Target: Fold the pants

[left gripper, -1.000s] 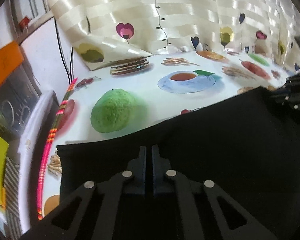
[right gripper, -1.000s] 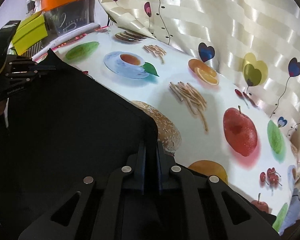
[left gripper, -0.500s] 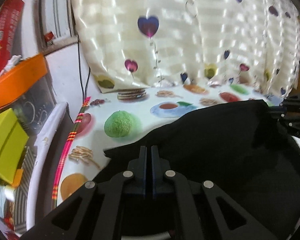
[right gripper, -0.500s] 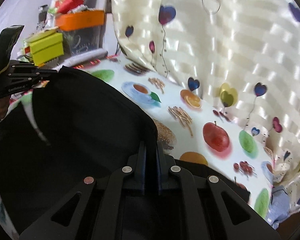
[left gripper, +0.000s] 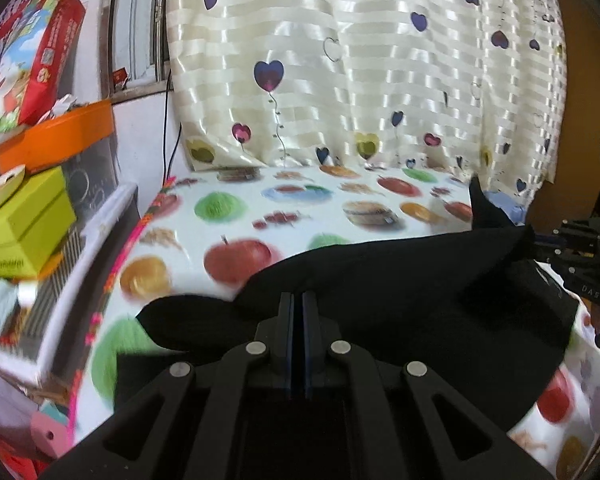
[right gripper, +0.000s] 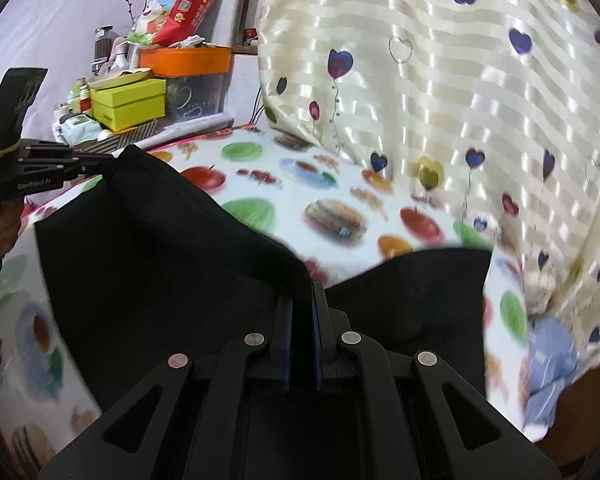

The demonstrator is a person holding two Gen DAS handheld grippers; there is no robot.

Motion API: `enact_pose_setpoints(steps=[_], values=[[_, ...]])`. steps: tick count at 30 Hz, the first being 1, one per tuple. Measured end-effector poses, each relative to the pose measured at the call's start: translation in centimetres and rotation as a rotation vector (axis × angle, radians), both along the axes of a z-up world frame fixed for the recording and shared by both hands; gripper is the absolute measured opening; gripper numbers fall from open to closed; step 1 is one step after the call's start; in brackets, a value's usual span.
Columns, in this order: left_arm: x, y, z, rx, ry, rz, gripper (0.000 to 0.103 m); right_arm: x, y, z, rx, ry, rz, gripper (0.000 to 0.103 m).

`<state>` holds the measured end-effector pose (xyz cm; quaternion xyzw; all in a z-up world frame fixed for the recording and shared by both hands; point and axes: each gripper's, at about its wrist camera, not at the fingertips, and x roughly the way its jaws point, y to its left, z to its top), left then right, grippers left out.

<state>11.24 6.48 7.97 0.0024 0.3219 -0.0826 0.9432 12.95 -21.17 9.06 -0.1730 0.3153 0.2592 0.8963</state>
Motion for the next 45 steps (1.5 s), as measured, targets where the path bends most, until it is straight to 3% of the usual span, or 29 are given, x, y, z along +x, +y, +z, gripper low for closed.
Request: enact_pose_setpoints(steps=[12, 21, 23, 24, 26, 27, 31, 38, 40, 41, 45], values=[[-5.6, -0.6, -4.5, -0.052, 0.117, 0.01, 0.005, -7.3, -1.4, -5.9, 0.024, 0.133, -0.045, 0.008], [-9.3, 1.4, -5.2, -0.149, 0.131, 0.068, 0.007, -9.6, -2.9, -6.6, 0.072, 0.212, -0.103, 0.019], [-9.8, 2.2, -4.9, -0.176, 0.12, 0.106, 0.024, -10.2, -3.8, -6.6, 0.11, 0.231, -0.128, 0.021], [-9.9, 2.6, -4.7, -0.185, 0.112, 0.123, 0.037, -10.4, -4.2, -6.4, 0.137, 0.236, -0.139, 0.024], [-9.6, 3.2, -4.0, -0.205, 0.093, 0.153, 0.051, -10.7, -4.9, -6.0, 0.18, 0.24, -0.158, 0.037], [-9.3, 3.3, -3.6, -0.21, 0.084, 0.164, 0.054, -10.8, -5.3, -5.6, 0.207, 0.234, -0.169, 0.043], [-6.2, 2.1, -2.3, -0.171, 0.095, 0.189, 0.055, -10.7, -6.2, -4.6, 0.254, 0.197, -0.206, 0.044], [0.7, -1.9, -4.3, 0.009, 0.233, 0.212, 0.055, -9.4, -6.6, -4.6, 0.281, 0.197, -0.241, 0.044], [1.9, -2.1, -5.6, 0.054, 0.285, 0.24, 0.041, -9.1, -6.8, -4.6, 0.282, 0.196, -0.244, 0.044], [2.2, -2.1, -6.0, 0.069, 0.298, 0.252, 0.012, -9.0, -6.8, -4.6, 0.282, 0.195, -0.244, 0.044], [2.4, -1.9, -5.8, 0.066, 0.273, 0.246, 0.005, -8.5, -7.0, -4.9, 0.284, 0.2, -0.251, 0.044]])
